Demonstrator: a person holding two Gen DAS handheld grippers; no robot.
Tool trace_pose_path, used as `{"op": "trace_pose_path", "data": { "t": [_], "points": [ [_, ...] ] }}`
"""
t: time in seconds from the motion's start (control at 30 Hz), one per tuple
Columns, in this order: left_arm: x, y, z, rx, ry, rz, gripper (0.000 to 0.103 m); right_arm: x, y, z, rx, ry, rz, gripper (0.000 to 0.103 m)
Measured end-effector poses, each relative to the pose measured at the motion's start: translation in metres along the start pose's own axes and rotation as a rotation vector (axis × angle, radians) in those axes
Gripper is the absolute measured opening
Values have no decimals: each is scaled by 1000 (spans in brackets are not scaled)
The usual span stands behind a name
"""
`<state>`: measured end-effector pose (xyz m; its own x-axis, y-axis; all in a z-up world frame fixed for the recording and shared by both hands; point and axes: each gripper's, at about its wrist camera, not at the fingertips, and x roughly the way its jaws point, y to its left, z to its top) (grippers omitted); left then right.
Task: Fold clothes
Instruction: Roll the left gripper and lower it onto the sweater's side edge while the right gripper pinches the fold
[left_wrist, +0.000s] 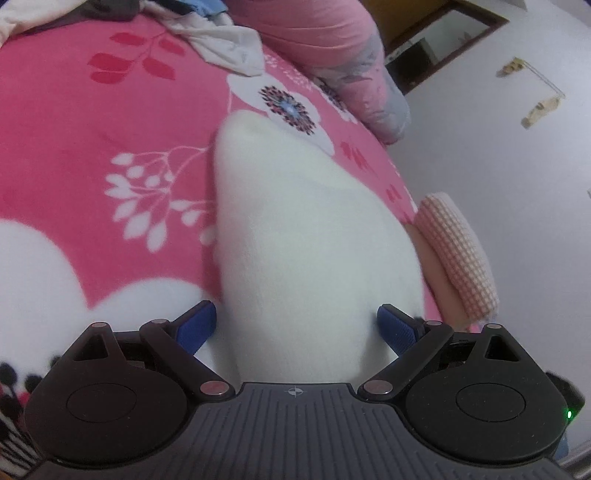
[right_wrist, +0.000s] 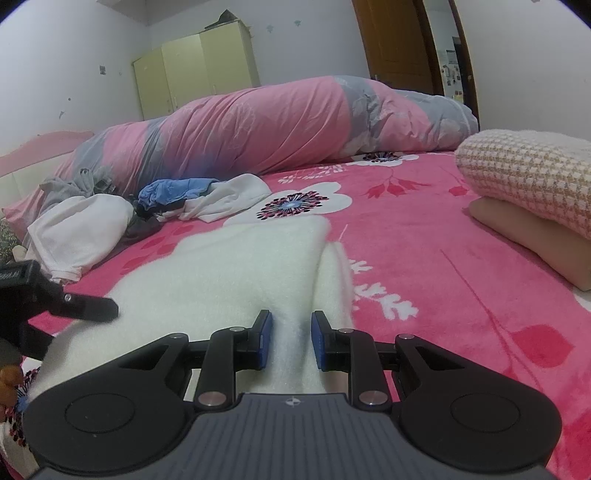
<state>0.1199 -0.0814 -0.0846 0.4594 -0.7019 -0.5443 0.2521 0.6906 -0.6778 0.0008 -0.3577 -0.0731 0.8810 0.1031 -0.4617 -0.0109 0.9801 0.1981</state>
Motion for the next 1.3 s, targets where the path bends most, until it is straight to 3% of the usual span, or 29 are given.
{"op": "trace_pose_path", "data": {
  "t": [0.27, 0.5, 0.57, 0.7, 0.77, 0.8, 0.97, 1.2, 1.3],
  "points": [
    [3, -17, -18, 86, 35, 0, 97, -1, -3, 0, 21, -5, 13, 24],
    [3, -13, -18, 83, 34, -11, 97, -10, -22, -6, 156, -38, 106, 29],
    [3, -12, -18, 82, 34, -15, 97, -12, -28, -7, 195, -48, 133, 41],
    [4, -11, -17, 80, 39, -22, 97, -23, -48, -17, 341, -100, 188, 48],
    [4, -10, -16, 78, 40, -27, 97, -26, -58, -16, 407, -106, 156, 86],
    [5, -10, -16, 78, 40, -28, 97, -26, -65, -15, 444, -103, 149, 92],
    [6, -10, -16, 81, 35, -32, 97, -6, -93, -5, 581, 29, 241, 99],
    [6, -8, -17, 88, 35, -46, 98, 36, -88, 17, 524, 246, 364, 103],
    [6, -8, -18, 92, 36, -53, 98, 56, -85, 21, 517, 289, 407, 103]
  ]
}}
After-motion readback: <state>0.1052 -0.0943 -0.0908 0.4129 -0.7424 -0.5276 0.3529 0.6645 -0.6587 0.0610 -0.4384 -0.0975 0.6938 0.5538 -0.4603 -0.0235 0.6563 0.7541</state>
